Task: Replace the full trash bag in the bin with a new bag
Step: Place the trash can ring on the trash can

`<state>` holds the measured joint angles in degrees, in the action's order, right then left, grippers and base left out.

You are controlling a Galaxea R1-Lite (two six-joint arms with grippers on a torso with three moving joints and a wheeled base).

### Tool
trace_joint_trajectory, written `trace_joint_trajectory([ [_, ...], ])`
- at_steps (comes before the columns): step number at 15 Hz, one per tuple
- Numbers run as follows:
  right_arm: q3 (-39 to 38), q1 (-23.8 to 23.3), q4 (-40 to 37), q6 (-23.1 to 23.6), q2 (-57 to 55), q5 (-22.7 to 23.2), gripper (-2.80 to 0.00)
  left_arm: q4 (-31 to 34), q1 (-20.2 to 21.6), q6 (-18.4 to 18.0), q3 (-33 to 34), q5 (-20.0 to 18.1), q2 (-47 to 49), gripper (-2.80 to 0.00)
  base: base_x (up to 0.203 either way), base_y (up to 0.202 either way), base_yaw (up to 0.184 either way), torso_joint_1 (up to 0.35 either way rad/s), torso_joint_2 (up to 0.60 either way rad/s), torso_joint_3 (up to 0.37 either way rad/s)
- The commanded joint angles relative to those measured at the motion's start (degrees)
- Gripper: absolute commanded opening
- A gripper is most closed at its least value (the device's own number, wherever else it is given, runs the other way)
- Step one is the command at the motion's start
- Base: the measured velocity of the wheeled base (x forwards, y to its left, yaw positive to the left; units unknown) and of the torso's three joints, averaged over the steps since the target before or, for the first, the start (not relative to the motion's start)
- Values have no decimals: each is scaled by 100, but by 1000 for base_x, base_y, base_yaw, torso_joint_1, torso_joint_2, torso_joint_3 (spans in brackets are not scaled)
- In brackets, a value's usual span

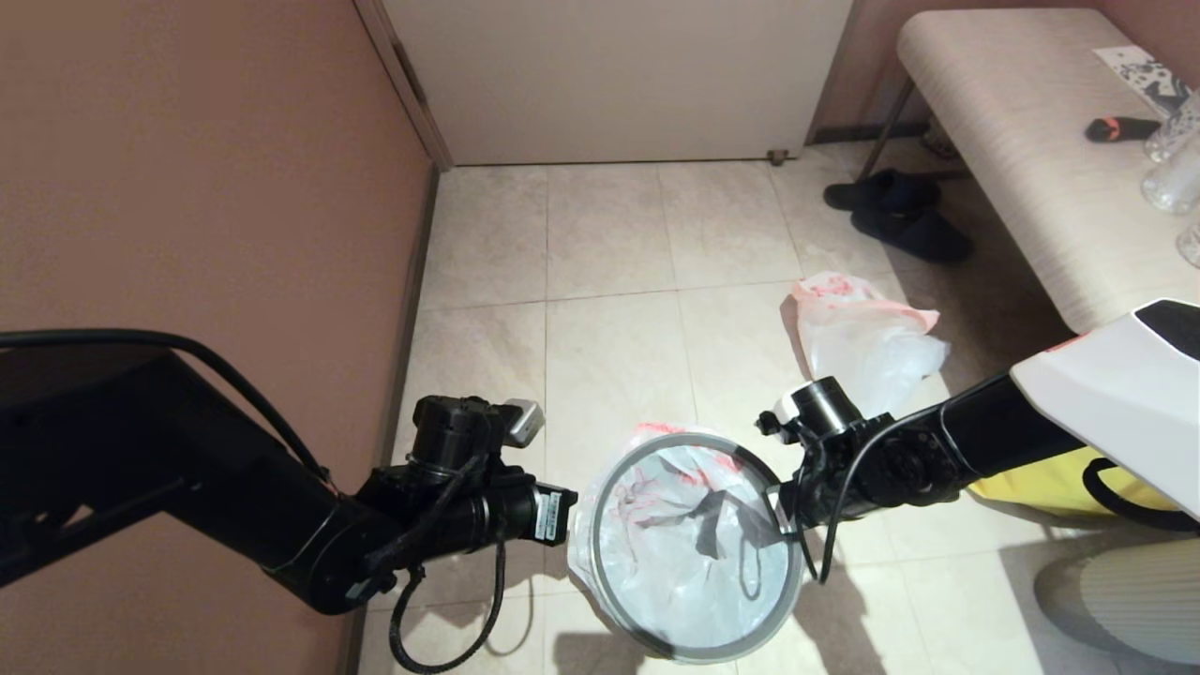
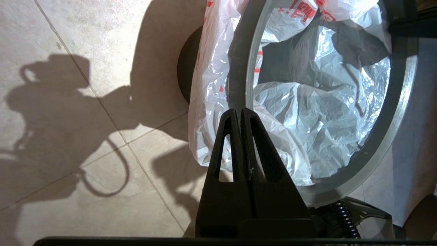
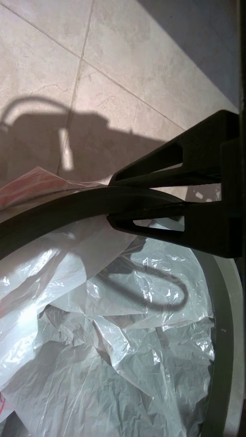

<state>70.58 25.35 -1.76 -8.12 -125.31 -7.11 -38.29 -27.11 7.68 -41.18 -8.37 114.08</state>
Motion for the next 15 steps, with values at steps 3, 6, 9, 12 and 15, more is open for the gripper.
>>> trace_joint_trajectory([
  [3,-27,27,0,-5,-33,-6,-280,-30,-5,12,-8,-6,-25,-280,0,0,0,0,0,0],
  [6,-18,49,9,1,-38,-10,-280,-29,-154,33,-46,2,-7,-280,0,0,0,0,0,0],
  [9,-18,49,17,-5,-46,-10,-280,-21,-209,28,-162,5,193,-280,0,0,0,0,0,0],
  [12,-18,49,26,-5,-38,-10,-280,-50,-234,3,-279,194,624,-280,0,0,0,0,0,0],
  [15,-18,49,35,-5,-46,-1,-280,-198,-233,-12,-338,300,942,-280,0,0,0,0,0,0],
])
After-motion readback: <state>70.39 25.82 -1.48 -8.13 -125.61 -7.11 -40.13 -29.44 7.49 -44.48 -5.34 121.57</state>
